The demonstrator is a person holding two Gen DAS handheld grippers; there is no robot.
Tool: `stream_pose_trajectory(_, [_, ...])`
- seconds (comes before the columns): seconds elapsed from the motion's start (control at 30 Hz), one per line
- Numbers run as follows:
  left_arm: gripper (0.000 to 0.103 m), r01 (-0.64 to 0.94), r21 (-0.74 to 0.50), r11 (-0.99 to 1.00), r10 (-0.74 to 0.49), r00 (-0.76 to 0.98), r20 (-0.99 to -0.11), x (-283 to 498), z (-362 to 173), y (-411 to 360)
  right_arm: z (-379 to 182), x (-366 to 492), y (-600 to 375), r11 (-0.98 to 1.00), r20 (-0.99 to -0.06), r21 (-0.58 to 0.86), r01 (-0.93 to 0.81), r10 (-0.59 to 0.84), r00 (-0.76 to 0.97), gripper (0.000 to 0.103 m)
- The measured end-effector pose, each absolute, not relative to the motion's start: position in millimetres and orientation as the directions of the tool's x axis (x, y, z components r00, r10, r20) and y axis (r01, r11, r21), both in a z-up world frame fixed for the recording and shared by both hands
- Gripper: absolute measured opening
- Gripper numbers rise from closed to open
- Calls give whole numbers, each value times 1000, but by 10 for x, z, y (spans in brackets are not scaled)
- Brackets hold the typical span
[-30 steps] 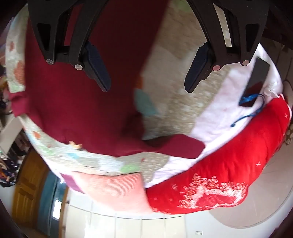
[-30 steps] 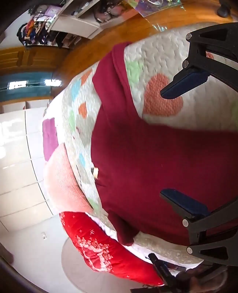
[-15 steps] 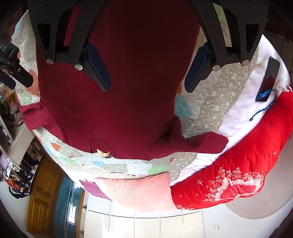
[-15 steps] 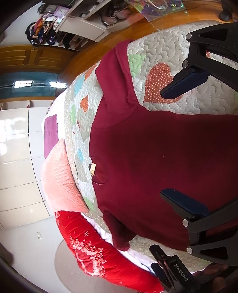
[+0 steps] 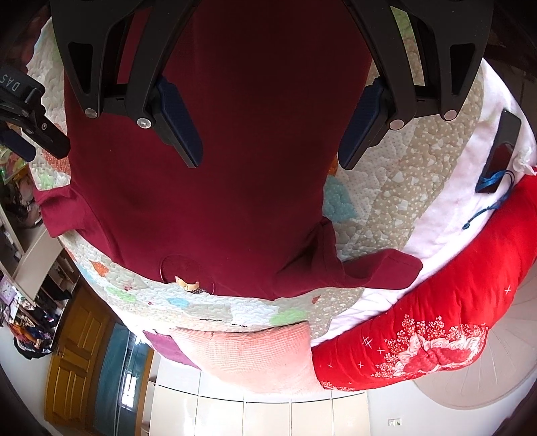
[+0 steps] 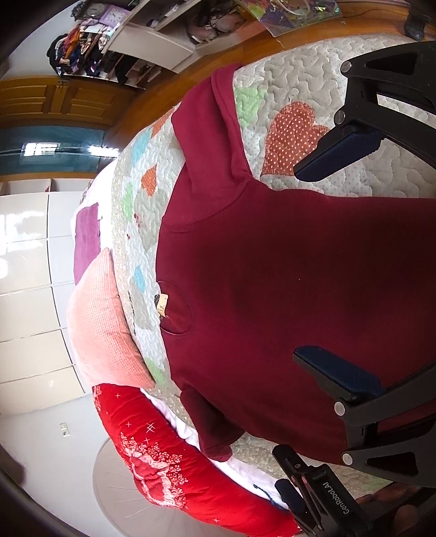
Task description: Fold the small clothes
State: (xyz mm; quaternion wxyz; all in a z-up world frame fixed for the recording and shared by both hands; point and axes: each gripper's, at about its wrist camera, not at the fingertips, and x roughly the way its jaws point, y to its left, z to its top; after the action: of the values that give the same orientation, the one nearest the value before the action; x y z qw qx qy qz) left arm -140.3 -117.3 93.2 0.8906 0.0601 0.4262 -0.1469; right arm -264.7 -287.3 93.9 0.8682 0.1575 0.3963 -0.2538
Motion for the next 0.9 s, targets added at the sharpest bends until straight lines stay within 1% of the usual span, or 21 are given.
stream_pose_trajectory(0.9, [83, 316, -23, 948, -212, 579, -787, -1186, 785, -1282, 771, -2303, -2905, 825, -787, 64, 562, -304, 536, 97])
